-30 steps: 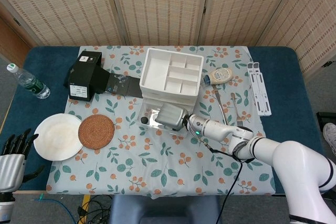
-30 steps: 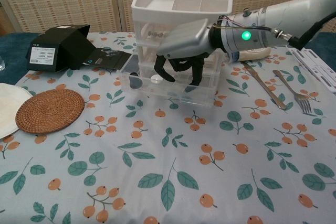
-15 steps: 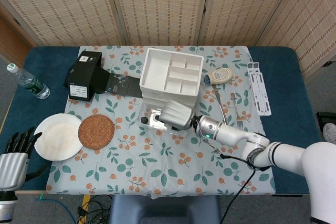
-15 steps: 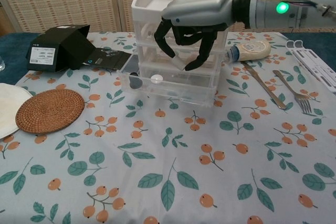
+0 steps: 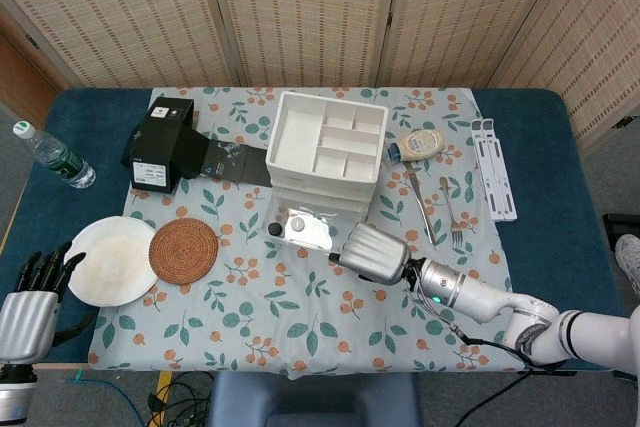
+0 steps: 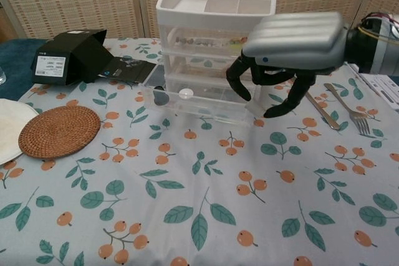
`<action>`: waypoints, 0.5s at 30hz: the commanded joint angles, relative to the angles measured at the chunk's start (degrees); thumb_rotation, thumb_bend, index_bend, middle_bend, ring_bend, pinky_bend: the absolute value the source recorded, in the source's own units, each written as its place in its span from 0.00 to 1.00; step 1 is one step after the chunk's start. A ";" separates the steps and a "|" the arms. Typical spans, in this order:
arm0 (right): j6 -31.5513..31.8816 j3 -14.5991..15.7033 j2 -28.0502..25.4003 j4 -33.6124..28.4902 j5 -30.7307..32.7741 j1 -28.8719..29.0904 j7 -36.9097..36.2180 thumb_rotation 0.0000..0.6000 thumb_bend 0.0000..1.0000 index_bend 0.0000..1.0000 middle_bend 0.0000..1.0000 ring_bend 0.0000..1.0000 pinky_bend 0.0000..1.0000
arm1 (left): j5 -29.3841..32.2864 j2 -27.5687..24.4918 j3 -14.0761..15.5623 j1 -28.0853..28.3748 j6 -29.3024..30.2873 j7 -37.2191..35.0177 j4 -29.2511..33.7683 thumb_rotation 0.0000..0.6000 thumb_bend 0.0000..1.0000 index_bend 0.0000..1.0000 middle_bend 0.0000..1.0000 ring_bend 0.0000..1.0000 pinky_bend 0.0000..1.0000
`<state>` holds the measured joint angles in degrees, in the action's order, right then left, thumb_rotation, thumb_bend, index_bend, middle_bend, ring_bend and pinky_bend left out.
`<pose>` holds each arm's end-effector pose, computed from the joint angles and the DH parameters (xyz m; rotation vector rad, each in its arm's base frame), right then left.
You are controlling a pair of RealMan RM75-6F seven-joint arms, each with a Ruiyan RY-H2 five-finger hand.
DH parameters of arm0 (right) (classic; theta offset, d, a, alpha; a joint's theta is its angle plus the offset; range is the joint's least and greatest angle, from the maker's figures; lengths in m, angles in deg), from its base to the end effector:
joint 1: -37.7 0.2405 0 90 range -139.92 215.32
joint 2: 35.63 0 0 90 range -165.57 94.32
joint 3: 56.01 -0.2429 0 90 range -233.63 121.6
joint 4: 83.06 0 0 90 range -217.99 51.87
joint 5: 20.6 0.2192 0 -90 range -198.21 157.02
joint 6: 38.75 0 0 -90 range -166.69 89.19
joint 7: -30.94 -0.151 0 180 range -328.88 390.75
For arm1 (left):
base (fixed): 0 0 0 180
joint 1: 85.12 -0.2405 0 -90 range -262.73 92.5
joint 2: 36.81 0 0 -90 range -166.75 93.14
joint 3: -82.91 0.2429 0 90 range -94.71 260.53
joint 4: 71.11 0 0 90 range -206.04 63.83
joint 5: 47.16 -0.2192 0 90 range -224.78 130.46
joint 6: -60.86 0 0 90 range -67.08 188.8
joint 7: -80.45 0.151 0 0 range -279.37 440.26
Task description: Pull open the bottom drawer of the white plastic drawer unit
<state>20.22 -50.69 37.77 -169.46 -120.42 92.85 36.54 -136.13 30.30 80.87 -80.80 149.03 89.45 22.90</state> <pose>-0.1000 -0.3174 0.0134 2.4303 -0.2049 0.9933 -0.2839 0.1807 0.1290 -1.4255 -0.8001 -0.8942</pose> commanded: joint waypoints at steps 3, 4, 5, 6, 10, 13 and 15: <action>0.60 1.62 3.40 1.76 -0.39 -3.25 2.09 1.00 0.43 0.60 0.98 1.00 1.00 | -0.25 -0.14 0.01 0.09 0.10 0.00 0.18 1.00 0.17 0.14 0.07 0.11 0.07; 0.53 1.67 4.02 2.16 -0.31 -3.64 2.40 1.00 0.43 0.60 0.98 1.00 1.00 | -0.34 -0.17 0.01 0.11 0.12 -0.01 0.22 1.00 0.17 0.14 0.07 0.11 0.07; 0.39 1.67 4.87 2.70 -0.15 -4.13 2.89 1.00 0.43 0.60 0.98 1.00 1.00 | -0.46 -0.17 0.01 0.15 0.16 0.01 0.26 1.00 0.17 0.14 0.07 0.11 0.07; 0.26 1.63 5.51 3.15 -0.03 -4.44 3.36 1.00 0.43 0.60 0.98 1.00 1.00 | -0.52 -0.14 0.01 0.17 0.18 0.02 0.29 1.00 0.17 0.14 0.07 0.11 0.07; -0.16 1.26 8.66 6.12 -0.02 -5.63 6.66 1.00 0.43 0.60 0.98 1.00 1.00 | -0.69 0.01 0.12 0.20 0.16 0.04 0.29 1.00 0.17 0.14 0.07 0.11 0.07; -0.46 0.89 10.69 8.10 0.34 -6.32 7.58 1.00 0.43 0.60 0.97 1.00 1.00 | -0.78 -0.01 0.19 0.13 0.29 0.00 0.23 1.00 0.17 0.14 0.07 0.11 0.07; -0.77 0.57 11.80 9.41 0.47 -6.55 8.27 1.00 0.43 0.60 0.97 1.00 1.00 | -0.78 -0.05 0.22 0.08 0.36 -0.12 0.20 1.00 0.17 0.14 0.07 0.11 0.07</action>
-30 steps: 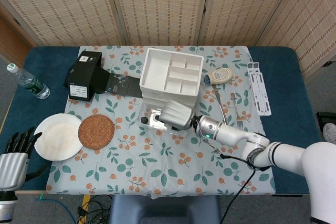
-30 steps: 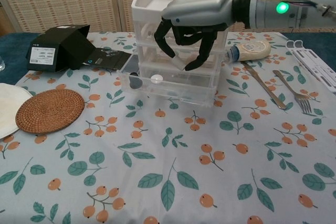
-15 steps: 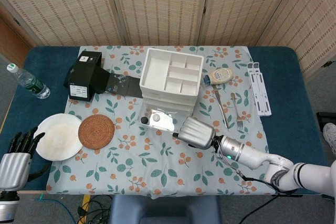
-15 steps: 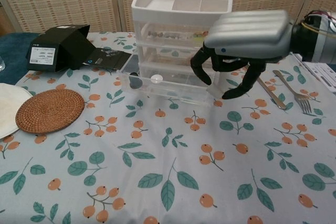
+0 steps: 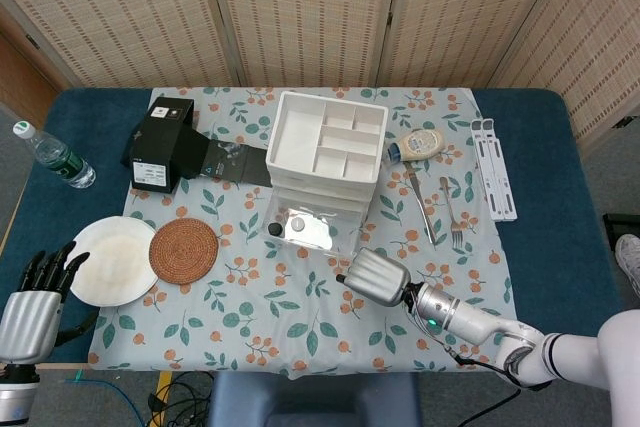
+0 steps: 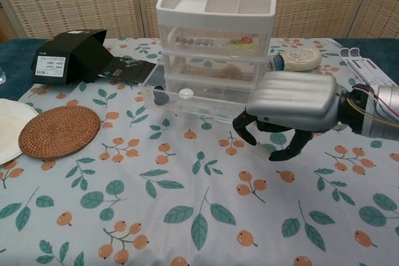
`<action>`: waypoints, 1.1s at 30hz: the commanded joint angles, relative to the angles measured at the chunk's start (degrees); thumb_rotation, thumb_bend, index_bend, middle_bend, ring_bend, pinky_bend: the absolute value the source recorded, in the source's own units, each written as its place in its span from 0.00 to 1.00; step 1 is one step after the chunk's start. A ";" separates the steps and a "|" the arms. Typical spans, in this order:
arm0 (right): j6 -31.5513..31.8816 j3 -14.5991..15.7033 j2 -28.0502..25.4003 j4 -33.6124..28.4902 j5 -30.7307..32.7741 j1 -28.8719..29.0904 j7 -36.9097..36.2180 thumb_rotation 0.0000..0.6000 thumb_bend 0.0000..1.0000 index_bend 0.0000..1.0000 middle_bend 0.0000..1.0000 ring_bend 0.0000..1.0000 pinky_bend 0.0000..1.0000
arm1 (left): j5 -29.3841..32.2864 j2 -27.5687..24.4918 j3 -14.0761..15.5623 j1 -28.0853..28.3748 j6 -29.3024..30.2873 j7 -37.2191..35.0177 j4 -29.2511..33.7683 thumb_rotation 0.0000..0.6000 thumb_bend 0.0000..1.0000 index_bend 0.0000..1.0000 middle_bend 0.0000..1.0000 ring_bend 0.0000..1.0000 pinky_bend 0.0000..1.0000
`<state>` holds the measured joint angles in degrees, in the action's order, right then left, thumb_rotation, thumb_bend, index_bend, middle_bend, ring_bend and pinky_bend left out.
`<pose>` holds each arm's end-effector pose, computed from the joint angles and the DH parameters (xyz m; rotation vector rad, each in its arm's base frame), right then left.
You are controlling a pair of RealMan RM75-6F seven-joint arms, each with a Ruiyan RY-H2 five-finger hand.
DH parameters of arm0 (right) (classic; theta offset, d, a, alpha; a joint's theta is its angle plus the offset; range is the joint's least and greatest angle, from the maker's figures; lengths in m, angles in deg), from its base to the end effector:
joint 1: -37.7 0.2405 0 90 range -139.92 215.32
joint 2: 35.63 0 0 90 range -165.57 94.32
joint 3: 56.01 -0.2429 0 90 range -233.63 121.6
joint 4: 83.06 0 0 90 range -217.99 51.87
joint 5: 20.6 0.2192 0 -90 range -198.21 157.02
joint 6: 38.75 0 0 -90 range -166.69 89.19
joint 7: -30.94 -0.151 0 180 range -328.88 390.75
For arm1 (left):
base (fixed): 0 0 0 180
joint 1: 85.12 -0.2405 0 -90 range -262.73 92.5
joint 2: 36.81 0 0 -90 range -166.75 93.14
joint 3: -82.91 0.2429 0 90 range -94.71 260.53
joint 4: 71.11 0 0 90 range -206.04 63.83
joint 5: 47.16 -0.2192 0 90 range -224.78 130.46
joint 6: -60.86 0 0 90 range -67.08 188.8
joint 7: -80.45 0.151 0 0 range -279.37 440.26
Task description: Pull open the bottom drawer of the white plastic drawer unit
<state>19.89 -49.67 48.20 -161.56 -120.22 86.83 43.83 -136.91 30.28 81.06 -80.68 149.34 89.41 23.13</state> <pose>-0.1338 -0.2977 -0.0358 2.4252 -0.1959 0.9087 -0.2808 0.1803 0.1284 -1.4345 -0.7942 -0.9082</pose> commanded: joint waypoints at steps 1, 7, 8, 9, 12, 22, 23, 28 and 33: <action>-0.59 -0.56 1.79 2.02 0.30 -0.61 1.20 1.00 0.43 0.60 0.97 1.00 1.00 | 0.00 -0.04 0.04 -0.05 0.04 -0.10 -0.05 1.00 0.17 0.14 0.07 0.11 0.07; -1.22 -0.93 3.43 3.71 0.31 -1.02 1.61 1.00 0.43 0.47 0.96 1.00 1.00 | 0.06 0.01 0.12 -0.16 0.11 -0.16 -0.18 1.00 0.17 0.14 0.07 0.11 0.07; -1.07 -0.95 3.46 3.87 0.21 -1.13 1.68 1.00 0.43 0.44 0.96 1.00 1.00 | 0.08 -0.01 0.13 -0.19 0.13 -0.20 -0.21 1.00 0.17 0.14 0.07 0.11 0.07; -0.73 -0.99 3.41 4.03 0.07 -1.34 1.75 1.00 0.43 0.41 0.96 1.00 1.00 | 0.11 -0.03 0.14 -0.23 0.16 -0.26 -0.26 1.00 0.17 0.14 0.07 0.11 0.07; 0.09 -0.96 2.70 3.65 -0.10 -1.97 1.74 1.00 0.43 0.36 0.95 1.00 1.00 | 0.18 -0.07 0.13 -0.22 0.12 -0.38 -0.39 1.00 0.17 0.14 0.07 0.11 0.07; 4.83 -0.47 -3.65 -1.74 -0.60 -5.78 3.63 1.00 0.43 0.30 0.95 1.00 1.00 | -0.49 0.11 -0.04 0.36 -0.11 -0.47 -0.34 1.00 0.17 0.14 0.07 0.11 0.07; 5.69 -0.35 -4.52 -2.41 -0.72 -6.39 3.90 1.00 0.43 0.30 0.95 1.00 1.00 | -0.50 0.09 -0.06 0.40 -0.14 -0.49 -0.34 1.00 0.17 0.14 0.07 0.11 0.07; 11.93 0.74 -11.13 -7.27 -0.41 -11.59 5.90 1.00 0.43 0.30 0.94 1.00 1.00 | -0.28 0.07 -0.31 0.72 -0.46 -0.81 -0.67 1.00 0.17 0.14 0.07 0.11 0.07; 19.83 0.80 -16.97 -11.11 2.39 -18.72 7.36 1.00 0.43 0.31 0.89 1.00 1.00 | -0.25 0.44 -0.54 1.28 -1.01 -0.85 -1.06 1.00 0.17 0.14 0.07 0.11 0.07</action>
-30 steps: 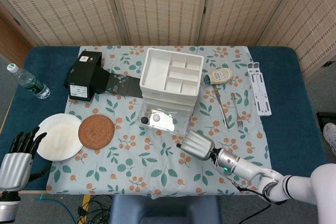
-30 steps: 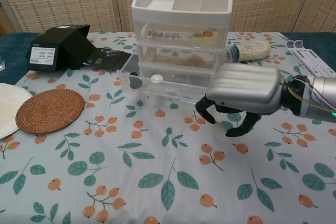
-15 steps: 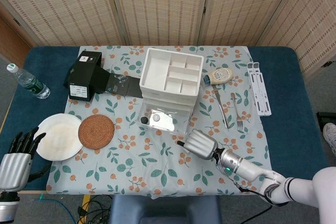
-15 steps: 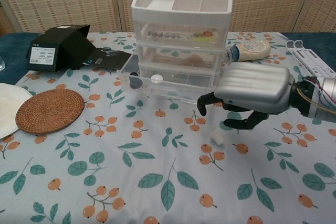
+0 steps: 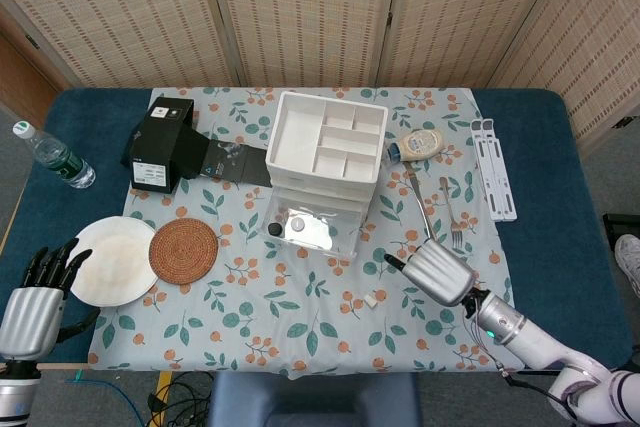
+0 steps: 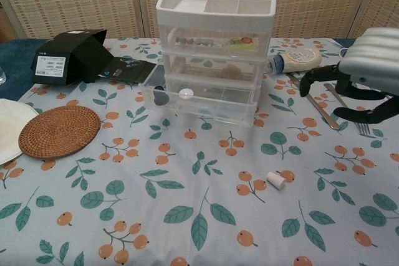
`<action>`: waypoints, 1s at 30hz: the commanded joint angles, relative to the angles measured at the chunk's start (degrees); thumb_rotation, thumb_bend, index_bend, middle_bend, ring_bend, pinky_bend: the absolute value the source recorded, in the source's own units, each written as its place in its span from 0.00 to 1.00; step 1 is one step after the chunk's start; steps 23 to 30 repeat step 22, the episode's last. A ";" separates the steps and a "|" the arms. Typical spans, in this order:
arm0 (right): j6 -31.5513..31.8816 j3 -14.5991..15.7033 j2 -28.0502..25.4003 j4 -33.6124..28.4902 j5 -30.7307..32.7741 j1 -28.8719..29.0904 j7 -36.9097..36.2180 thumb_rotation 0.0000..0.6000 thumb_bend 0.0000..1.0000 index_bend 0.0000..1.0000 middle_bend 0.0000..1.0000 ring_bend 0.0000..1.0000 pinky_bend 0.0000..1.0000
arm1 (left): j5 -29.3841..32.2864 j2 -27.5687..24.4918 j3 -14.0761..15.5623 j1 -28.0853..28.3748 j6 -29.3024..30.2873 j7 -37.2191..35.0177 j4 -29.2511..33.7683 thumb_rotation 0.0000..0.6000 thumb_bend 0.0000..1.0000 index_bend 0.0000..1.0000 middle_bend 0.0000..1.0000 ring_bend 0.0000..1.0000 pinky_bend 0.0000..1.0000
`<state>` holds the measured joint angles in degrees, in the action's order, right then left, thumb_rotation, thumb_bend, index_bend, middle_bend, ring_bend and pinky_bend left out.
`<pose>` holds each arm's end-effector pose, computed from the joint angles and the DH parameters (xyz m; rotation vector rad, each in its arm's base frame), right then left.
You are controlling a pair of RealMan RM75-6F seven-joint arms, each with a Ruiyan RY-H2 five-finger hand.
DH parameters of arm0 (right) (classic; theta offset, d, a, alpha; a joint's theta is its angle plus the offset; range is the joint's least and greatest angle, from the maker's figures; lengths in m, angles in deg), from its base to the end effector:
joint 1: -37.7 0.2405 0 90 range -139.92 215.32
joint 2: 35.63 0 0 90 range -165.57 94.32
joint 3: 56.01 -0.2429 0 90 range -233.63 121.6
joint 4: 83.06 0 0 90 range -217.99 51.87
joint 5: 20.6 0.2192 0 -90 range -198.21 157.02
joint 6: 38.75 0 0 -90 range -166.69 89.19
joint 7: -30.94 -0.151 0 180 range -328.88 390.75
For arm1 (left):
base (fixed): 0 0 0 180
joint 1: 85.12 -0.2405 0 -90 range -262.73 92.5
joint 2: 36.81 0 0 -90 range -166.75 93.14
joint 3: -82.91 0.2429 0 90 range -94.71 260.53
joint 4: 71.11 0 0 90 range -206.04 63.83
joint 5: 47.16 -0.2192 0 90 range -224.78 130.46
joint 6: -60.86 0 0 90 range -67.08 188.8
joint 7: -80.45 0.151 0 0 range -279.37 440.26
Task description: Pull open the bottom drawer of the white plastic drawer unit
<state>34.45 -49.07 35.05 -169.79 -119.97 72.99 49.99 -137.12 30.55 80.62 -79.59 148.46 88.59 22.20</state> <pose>-0.1925 -0.2707 0.0547 2.1277 -0.2309 0.8878 -0.2798 0.1876 0.1270 -1.4515 -0.7873 -0.9225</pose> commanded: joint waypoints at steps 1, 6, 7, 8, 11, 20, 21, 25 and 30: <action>6.79 0.05 -4.50 -3.36 2.99 -6.31 1.05 1.00 0.43 0.31 0.87 0.99 1.00 | -0.05 0.25 -0.15 0.30 -0.22 0.02 -0.17 1.00 0.17 0.14 0.07 0.11 0.07; 14.30 -0.66 -6.32 -4.80 7.52 -14.02 -1.94 1.00 0.43 0.31 0.72 0.83 1.00 | -0.22 0.64 -0.41 1.14 -1.00 0.34 -0.10 1.00 0.17 0.14 0.07 0.11 0.07; 15.28 -0.70 -6.37 -4.81 8.16 -15.25 -2.65 1.00 0.43 0.31 0.68 0.79 0.99 | -0.26 0.77 -0.43 1.30 -1.16 0.49 -0.09 1.00 0.17 0.14 0.07 0.11 0.07; 16.08 -0.70 -6.43 -4.80 8.77 -16.38 -3.27 1.00 0.43 0.31 0.62 0.73 0.96 | -0.38 0.89 -0.43 1.44 -1.26 0.68 -0.09 1.00 0.17 0.14 0.07 0.11 0.07; 18.24 -0.64 -6.51 -4.56 10.30 -19.76 -4.93 1.00 0.43 0.29 0.43 0.50 0.73 | -0.88 1.23 -0.42 1.83 -1.37 1.20 0.19 1.00 0.17 0.14 0.07 0.11 0.07; 22.45 -1.02 -7.69 -4.18 13.36 -27.59 -12.83 1.00 0.42 0.08 0.13 0.08 0.22 | -2.18 1.38 0.07 1.78 -0.51 2.65 1.41 1.00 0.17 0.14 0.07 0.11 0.07; 22.63 -1.07 -7.74 -4.07 13.54 -28.16 -13.12 1.00 0.42 0.08 0.13 0.08 0.21 | -2.27 1.39 0.15 1.74 -0.44 2.83 1.51 1.00 0.17 0.14 0.07 0.11 0.07; 22.54 -1.07 -7.87 -4.12 13.82 -28.78 -13.40 1.00 0.42 0.08 0.13 0.08 0.21 | -2.38 1.44 0.25 1.69 -0.36 3.02 1.64 1.00 0.17 0.14 0.07 0.11 0.07; 22.54 -1.07 -7.87 -4.12 13.82 -28.78 -13.40 1.00 0.42 0.08 0.13 0.08 0.21 | -2.38 1.44 0.25 1.69 -0.36 3.02 1.64 1.00 0.17 0.14 0.07 0.11 0.07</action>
